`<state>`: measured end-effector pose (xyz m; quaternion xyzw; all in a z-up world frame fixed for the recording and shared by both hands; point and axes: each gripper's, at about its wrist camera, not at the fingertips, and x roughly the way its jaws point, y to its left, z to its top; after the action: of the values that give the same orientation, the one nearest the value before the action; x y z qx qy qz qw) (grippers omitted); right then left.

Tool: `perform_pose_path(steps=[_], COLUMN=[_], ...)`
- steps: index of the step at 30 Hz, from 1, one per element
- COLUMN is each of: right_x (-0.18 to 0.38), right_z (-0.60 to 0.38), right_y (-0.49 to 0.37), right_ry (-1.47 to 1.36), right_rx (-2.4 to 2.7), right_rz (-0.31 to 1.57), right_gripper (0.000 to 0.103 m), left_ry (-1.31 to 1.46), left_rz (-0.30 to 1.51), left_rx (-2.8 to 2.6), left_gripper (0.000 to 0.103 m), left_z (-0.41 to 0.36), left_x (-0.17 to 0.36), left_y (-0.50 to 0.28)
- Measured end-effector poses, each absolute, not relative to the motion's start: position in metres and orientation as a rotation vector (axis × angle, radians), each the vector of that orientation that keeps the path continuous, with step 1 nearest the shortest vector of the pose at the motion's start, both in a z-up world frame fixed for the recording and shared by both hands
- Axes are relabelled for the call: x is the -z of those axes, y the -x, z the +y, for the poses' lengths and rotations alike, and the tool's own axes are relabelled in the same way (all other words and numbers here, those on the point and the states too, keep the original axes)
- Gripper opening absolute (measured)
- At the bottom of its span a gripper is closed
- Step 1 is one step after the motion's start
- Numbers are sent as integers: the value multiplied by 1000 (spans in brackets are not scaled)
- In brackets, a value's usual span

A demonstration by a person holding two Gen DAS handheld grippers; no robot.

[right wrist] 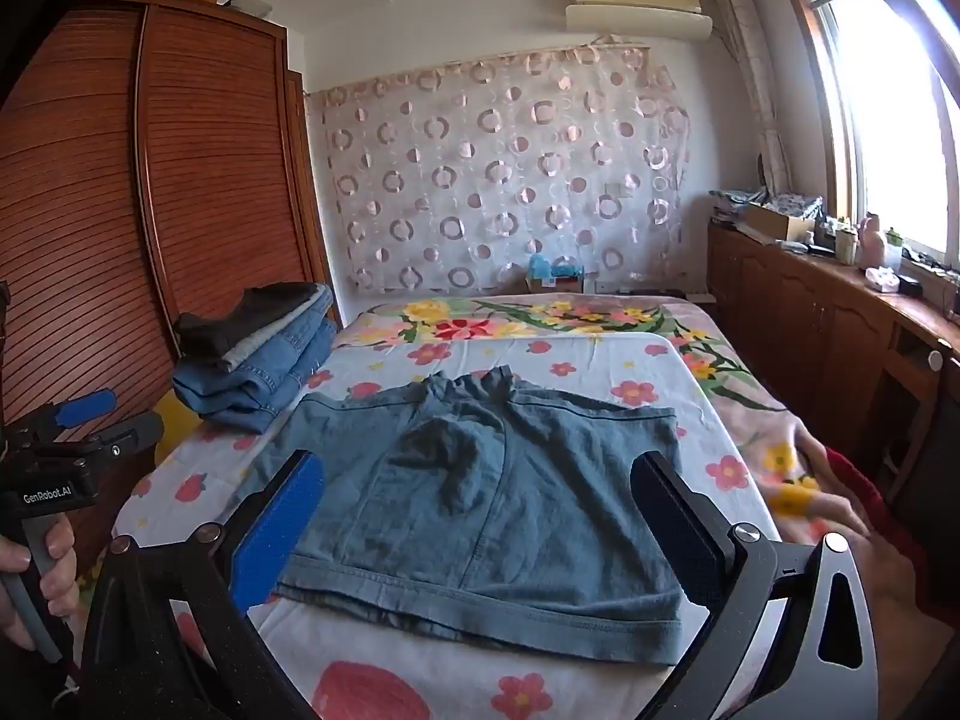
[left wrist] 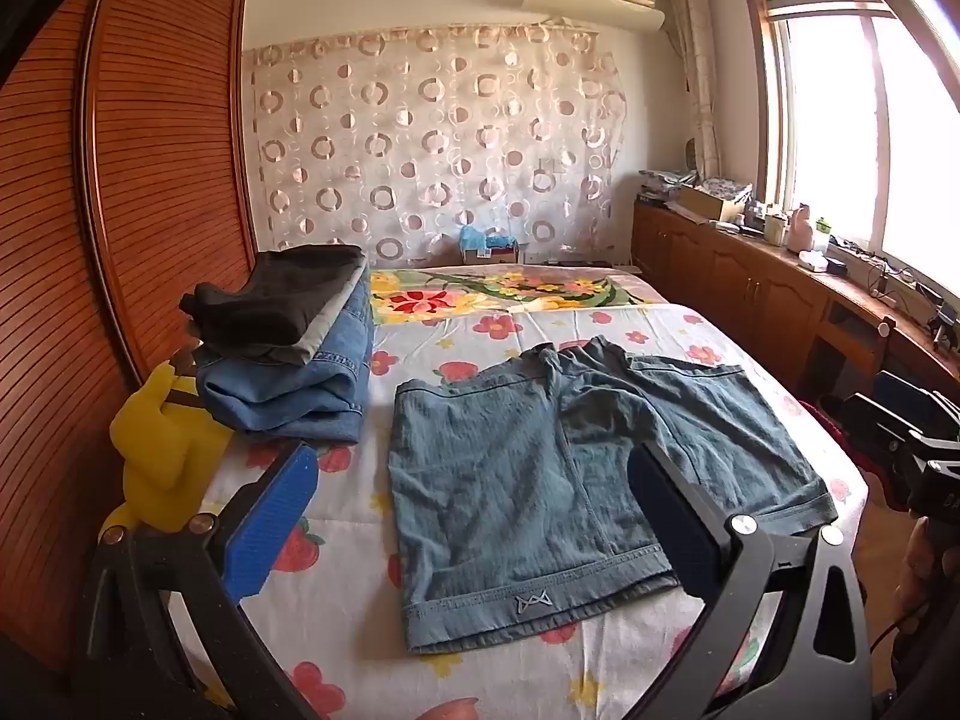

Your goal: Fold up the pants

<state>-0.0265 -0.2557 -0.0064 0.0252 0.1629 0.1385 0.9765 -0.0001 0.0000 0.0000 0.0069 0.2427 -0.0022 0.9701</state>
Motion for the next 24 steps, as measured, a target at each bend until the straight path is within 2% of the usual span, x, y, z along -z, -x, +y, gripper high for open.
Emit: perform_pose_path(steps=[24], right_x=[7], right_z=[-255], right_y=[27], right_ry=[-52], right_rx=[-281], right_rz=[337], right_gripper=[102], left_ry=[-15], left_rz=[493], left_rx=[4], left_gripper=[103], left_z=[0], left_x=[0], left_y=[0])
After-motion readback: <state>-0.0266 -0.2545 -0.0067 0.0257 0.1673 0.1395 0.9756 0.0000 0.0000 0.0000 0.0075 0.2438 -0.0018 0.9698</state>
